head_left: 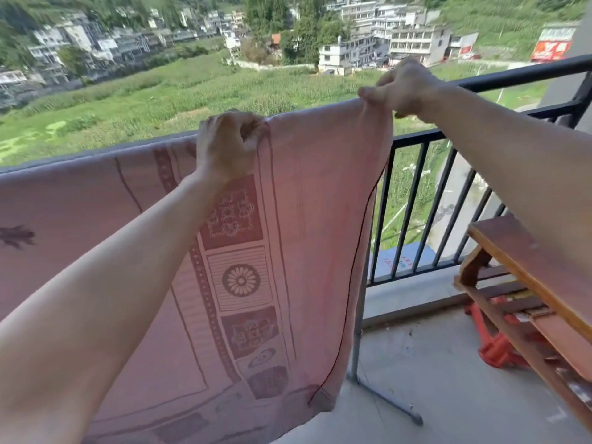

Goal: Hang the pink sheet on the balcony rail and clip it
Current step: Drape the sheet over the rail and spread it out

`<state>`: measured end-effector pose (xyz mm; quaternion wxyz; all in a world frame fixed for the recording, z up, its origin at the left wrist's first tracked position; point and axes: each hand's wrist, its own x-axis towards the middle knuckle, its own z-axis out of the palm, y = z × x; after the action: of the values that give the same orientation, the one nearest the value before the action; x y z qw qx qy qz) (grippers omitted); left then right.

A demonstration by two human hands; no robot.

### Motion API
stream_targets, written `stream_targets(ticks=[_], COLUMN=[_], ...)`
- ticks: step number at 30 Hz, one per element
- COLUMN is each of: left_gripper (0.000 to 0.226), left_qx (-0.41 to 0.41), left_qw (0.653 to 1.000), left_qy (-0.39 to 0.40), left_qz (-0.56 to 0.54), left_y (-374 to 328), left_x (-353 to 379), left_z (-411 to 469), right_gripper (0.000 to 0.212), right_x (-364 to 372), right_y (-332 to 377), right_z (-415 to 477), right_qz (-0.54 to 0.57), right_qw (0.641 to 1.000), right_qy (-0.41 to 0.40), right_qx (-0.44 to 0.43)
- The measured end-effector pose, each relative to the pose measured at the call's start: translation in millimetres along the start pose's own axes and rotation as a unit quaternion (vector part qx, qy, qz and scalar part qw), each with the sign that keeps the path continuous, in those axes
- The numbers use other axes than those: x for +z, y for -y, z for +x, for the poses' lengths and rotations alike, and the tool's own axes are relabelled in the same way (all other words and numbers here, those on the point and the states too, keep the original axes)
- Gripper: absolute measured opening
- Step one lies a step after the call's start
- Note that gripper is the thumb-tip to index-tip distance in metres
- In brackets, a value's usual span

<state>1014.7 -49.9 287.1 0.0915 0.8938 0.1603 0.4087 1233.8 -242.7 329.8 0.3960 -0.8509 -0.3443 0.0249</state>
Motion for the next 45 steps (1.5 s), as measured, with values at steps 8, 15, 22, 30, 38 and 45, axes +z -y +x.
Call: stream_targets(ticks=[8, 15, 22, 30, 38, 45], left_gripper=[0.020, 0.032, 0.040, 0.037, 0.026, 0.024], left_qx=[0.017, 0.015, -0.020, -0.013, -0.063, -0.172], left_qw=[0.998, 0.999, 0.986, 0.988, 0.984, 0.958], left_qy=[-0.054, -0.008, 0.090, 0.092, -0.090, -0.069], left_qz=[-0.034, 0.029, 0.137, 0.126, 0.140, 0.220], left_y=[-13, -21, 8, 10, 56, 139], left_x=[-2, -8, -17, -14, -79, -200], left_z=[-12, -12, -14, -15, -86, -208], right_gripper=[0.029, 0.050, 0.004, 0.006, 0.016, 0.019], right_x=[7, -12, -7, -14, 73, 207], right_y=[-3, -18, -41, -39, 71, 178], right_z=[-16, -31, -29, -22, -61, -130], right_qz=[-0.160, 0.085, 0.170, -0.045, -0.104, -0.052], right_qw=[0.962, 0.993, 0.971, 0.973, 0.944, 0.908], right_qy=[-0.197, -0.047, -0.107, -0.210, -0.206, -0.072], right_qx=[-0.103, 0.062, 0.130, 0.086, -0.237, -0.410])
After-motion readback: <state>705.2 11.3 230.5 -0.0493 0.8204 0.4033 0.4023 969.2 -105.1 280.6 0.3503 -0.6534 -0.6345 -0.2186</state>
